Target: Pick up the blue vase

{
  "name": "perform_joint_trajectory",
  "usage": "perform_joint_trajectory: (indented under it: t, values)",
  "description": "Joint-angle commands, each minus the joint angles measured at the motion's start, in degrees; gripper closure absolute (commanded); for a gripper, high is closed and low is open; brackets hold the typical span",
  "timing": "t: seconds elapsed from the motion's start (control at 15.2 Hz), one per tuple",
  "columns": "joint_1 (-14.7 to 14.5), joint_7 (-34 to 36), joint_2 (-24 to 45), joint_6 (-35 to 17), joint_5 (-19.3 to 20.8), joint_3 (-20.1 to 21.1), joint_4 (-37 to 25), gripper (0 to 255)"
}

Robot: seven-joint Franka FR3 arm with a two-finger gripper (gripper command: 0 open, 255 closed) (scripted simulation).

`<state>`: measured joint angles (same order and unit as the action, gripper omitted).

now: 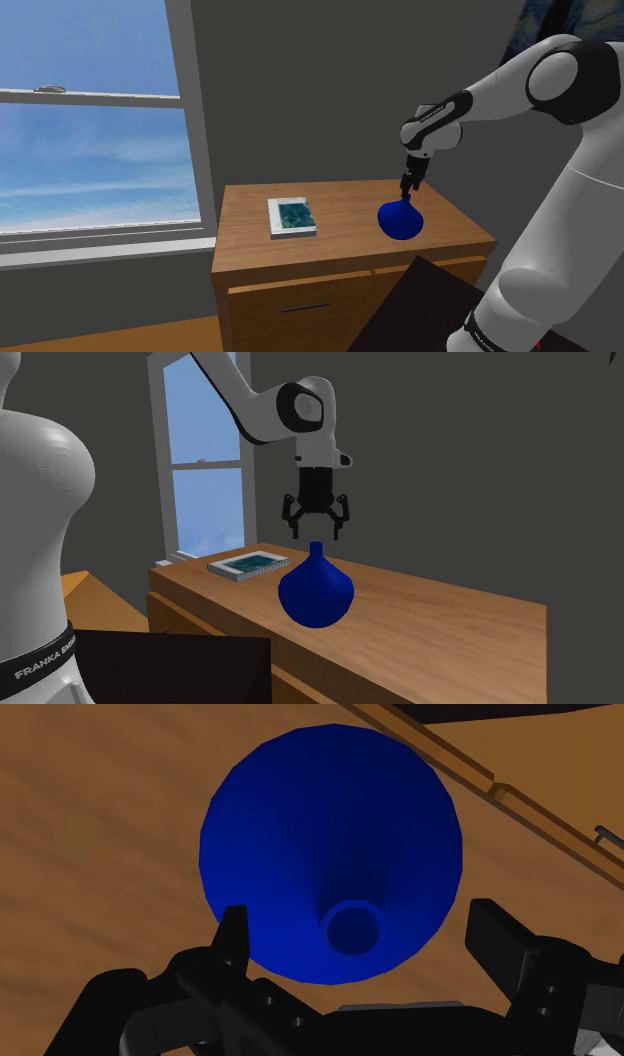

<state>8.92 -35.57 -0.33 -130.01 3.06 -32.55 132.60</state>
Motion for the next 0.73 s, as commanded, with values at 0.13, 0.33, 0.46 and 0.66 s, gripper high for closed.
perform_joint_trajectory:
  t: [0.13,0.33,0.46,0.66]
  values:
    - [0.1,-1.0,2.0,-2.8,-1.4,-0.1,1.0,0]
    - [0.1,-1.0,2.1,-2.8,-1.4,-0.1,1.0,255]
    - [0.1,-1.1,2.1,-2.8,-1.4,-0.1,1.0,255]
    - [0.1,-1.0,2.1,-2.9,-1.4,-0.1,1.0,255]
